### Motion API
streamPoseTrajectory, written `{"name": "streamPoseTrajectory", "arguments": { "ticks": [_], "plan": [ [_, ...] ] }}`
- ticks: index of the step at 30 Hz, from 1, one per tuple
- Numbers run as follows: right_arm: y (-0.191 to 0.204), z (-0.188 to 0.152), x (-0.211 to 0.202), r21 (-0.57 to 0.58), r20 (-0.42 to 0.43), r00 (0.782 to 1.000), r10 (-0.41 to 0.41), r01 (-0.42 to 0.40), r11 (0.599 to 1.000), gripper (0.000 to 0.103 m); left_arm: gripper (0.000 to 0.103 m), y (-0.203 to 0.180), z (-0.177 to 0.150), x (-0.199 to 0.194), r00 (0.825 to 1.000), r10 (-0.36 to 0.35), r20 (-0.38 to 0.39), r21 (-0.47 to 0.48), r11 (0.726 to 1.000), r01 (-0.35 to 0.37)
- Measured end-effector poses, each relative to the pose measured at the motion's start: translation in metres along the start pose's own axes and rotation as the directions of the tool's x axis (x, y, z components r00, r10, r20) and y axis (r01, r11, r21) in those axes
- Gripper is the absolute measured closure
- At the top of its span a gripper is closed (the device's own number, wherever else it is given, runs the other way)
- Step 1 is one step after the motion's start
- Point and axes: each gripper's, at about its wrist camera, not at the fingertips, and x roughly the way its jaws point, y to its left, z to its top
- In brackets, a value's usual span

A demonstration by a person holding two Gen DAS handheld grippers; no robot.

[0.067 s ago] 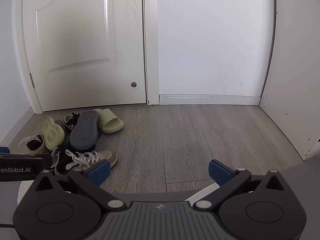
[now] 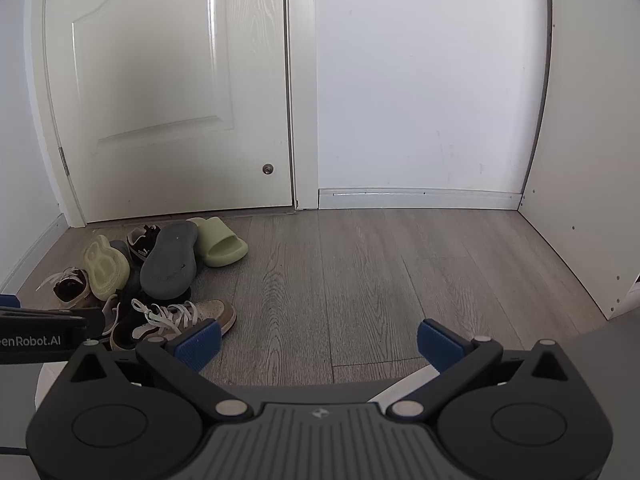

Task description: Organize scattered shoes

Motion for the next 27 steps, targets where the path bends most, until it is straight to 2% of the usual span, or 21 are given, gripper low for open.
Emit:
{"name": "streamPoseTrajectory", "arguments": {
  "ticks": [27],
  "plan": [
    [-0.010,0.002,-0.008,-0.003,-0.009,1.000,0.001,-0.001,1.000,0.000,0.004,-0.002,-0.010,-0.004,1.000,-0.006,-0.002,-0.004,1.000,0.006]
  ]
}}
